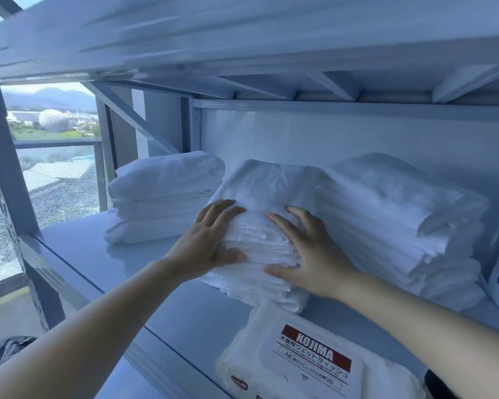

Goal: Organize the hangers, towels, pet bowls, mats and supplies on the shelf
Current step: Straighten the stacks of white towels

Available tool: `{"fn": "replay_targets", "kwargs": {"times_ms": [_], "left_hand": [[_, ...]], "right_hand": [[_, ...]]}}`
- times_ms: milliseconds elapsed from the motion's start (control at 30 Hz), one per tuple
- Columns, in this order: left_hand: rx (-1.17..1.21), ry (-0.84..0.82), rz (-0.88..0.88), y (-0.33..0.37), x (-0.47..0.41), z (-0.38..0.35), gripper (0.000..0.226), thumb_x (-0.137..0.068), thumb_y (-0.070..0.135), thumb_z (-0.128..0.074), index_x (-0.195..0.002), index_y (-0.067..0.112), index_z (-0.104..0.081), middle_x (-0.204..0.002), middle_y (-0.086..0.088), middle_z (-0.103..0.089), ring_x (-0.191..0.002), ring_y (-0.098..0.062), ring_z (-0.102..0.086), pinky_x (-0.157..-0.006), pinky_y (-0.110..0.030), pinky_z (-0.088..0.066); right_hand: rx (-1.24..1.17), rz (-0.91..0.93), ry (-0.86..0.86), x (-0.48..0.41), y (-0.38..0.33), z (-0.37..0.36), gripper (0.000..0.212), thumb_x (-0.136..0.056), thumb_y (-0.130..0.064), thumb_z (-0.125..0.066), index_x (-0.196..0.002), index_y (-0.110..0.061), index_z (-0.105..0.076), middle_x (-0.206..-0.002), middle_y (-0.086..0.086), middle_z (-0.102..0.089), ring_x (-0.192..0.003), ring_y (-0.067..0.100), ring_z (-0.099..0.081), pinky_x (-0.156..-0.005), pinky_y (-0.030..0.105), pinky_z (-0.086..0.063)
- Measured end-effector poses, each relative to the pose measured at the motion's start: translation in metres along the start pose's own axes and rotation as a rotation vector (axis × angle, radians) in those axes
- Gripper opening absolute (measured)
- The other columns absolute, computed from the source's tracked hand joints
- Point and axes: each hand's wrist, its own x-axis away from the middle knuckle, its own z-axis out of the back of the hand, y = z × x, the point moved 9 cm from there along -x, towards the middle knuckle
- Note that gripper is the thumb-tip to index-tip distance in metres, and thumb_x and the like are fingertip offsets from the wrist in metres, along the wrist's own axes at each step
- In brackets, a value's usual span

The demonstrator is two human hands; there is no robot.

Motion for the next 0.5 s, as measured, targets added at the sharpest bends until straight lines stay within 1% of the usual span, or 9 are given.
{"fn": "replay_targets", "kwargs": {"times_ms": [100,167,267,333,400,500], "left_hand": [[0.026,-0.055,-0.020,-0.002,0.002,0.006,0.076,-0.077,0.073,-0.042,-0.141,0.042,-0.015,-0.149,0.011,-0.014,-0.140,-0.014,-0.012,-0.108,-0.038,-0.027],[0.025,-0.061,-0.029,-0.008,0.002,0.017,0.069,-0.080,0.070,-0.039,-0.140,0.048,-0.013,-0.149,0.012,-0.014,-0.140,-0.013,-0.015,-0.106,-0.037,-0.030],[0.022,-0.052,0.027,-0.032,0.002,0.032,0.062,-0.083,0.070,-0.030,-0.139,0.048,-0.017,-0.149,0.011,-0.018,-0.137,-0.015,-0.021,-0.104,-0.039,-0.033],[0.000,-0.048,0.058,-0.052,0.002,0.041,0.060,-0.085,0.069,-0.025,-0.139,0.046,-0.019,-0.148,0.009,-0.021,-0.136,-0.016,-0.024,-0.106,-0.040,-0.032],[-0.039,-0.033,0.070,-0.069,0.003,0.053,0.060,-0.085,0.068,-0.026,-0.139,0.043,-0.022,-0.147,0.008,-0.027,-0.135,-0.016,-0.028,-0.106,-0.040,-0.033],[-0.114,0.026,0.095,-0.093,0.005,0.075,0.059,-0.086,0.062,-0.035,-0.138,0.035,-0.031,-0.143,0.006,-0.039,-0.129,-0.018,-0.039,-0.100,-0.038,-0.039]], "right_hand": [[0.035,-0.024,0.018,-0.006,-0.001,0.019,0.081,-0.068,-0.079,-0.033,-0.140,-0.044,-0.024,-0.143,-0.008,-0.018,-0.133,0.017,-0.025,-0.102,0.042,-0.039],[0.033,-0.049,0.068,-0.016,-0.004,0.034,0.076,-0.069,-0.079,-0.029,-0.137,-0.045,-0.031,-0.141,-0.010,-0.021,-0.132,0.016,-0.027,-0.102,0.043,-0.039],[0.040,-0.033,0.153,-0.038,-0.019,0.051,0.070,-0.075,-0.074,-0.033,-0.135,-0.038,-0.040,-0.141,-0.007,-0.027,-0.130,0.016,-0.031,-0.101,0.045,-0.040],[0.009,-0.014,0.184,-0.054,-0.032,0.057,0.060,-0.083,-0.066,-0.042,-0.134,-0.033,-0.042,-0.140,-0.006,-0.030,-0.129,0.015,-0.033,-0.101,0.042,-0.040],[-0.025,-0.011,0.188,-0.070,-0.044,0.056,0.051,-0.090,-0.054,-0.044,-0.135,-0.032,-0.041,-0.139,-0.006,-0.030,-0.129,0.014,-0.032,-0.101,0.036,-0.038],[-0.054,0.004,0.167,-0.097,-0.065,0.042,0.047,-0.092,-0.047,-0.043,-0.136,-0.031,-0.040,-0.138,-0.008,-0.030,-0.128,0.013,-0.032,-0.100,0.032,-0.037]]}}
